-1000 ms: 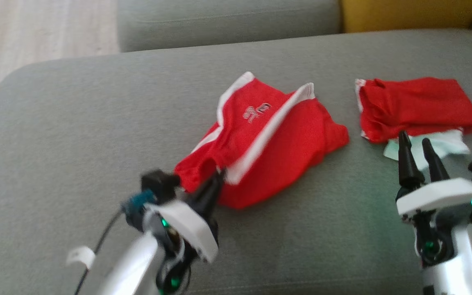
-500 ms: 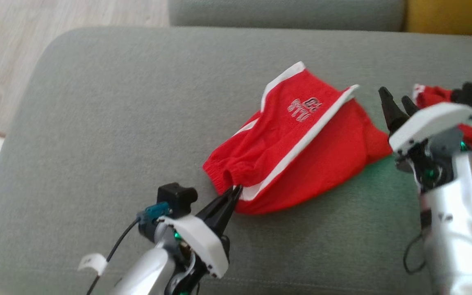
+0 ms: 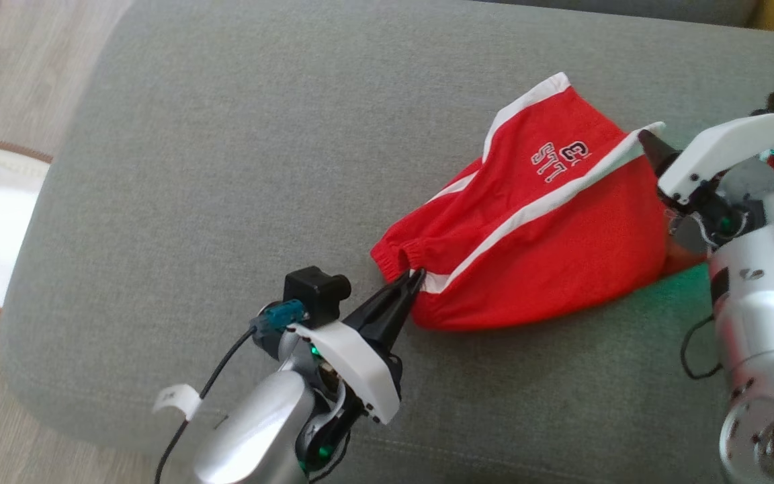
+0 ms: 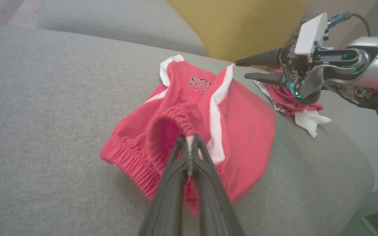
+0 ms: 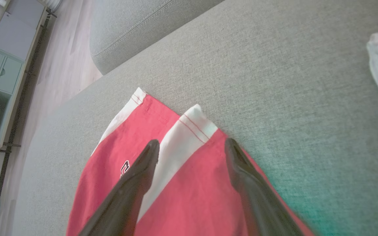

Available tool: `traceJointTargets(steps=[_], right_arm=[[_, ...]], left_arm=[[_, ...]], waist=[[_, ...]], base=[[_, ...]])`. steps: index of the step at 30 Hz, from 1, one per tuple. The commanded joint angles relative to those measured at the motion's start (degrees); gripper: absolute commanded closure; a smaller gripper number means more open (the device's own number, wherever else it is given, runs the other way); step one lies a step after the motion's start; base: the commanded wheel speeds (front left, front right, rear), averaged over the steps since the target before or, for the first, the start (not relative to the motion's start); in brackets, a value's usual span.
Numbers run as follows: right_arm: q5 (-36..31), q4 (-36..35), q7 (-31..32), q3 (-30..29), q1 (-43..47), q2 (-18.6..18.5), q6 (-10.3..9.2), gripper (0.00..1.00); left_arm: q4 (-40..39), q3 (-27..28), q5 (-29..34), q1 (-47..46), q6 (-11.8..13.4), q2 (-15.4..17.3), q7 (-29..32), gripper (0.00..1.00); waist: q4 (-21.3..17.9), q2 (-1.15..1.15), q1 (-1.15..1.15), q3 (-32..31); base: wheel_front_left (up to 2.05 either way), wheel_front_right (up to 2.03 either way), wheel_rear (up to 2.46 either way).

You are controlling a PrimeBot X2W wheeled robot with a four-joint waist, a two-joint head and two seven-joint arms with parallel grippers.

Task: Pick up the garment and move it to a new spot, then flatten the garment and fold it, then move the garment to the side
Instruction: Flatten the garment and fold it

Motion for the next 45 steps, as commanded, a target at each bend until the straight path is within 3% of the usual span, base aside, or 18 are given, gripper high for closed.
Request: traceJointTargets(steps=[1, 16, 33, 34, 35, 45], right_arm=[[-1.2, -0.7, 0.3, -0.2, -3.5, -0.1, -0.04, 0.00], [-15.2, 7.1, -2.7, -7.4, -10.0, -1.2, -0.04, 0.00], [-26.2, 7.3, -1.9, -20.2, -13.0, -0.7, -0.04, 0.00], [-26.8, 7.2, -1.7, -20.8, -13.2, -0.6, -0.04, 0.31], [-27.3, 7.1, -1.7, -21.3, -13.3, -0.5, -0.04, 0.97], [-28.3, 7.7, -5.5, -24.3, -14.4, 0.6, -0.04, 1.00]], left_arm=[[-1.3, 1.1, -0.7, -2.7, -0.2, -0.1, -1.0, 1.00], [1.2, -2.6, -2.6, -5.6, -0.1, -0.4, -4.0, 1.00], [1.8, -7.9, -6.0, -9.2, 1.0, -0.4, -5.8, 1.00], [1.9, -8.1, -6.1, -9.4, 1.0, -0.4, -5.9, 1.00], [2.0, -8.3, -6.3, -9.5, 1.1, -0.4, -6.0, 1.00], [3.8, -7.7, -7.1, -10.5, 1.7, -0.2, -6.9, 1.00]], waist=[[0.5, 0.00, 0.00, 0.4], [2.4, 0.00, 0.00, 2.8], [4.7, 0.00, 0.00, 5.1], [4.8, 0.00, 0.00, 5.2], [4.8, 0.00, 0.00, 5.3], [4.1, 0.00, 0.00, 4.5]], base=[[0.00, 0.00, 0.00], [0.00, 0.00, 0.00], [0.00, 0.00, 0.00], [0.00, 0.00, 0.00], [0.00, 0.00, 0.00], [0.00, 0.00, 0.00]])
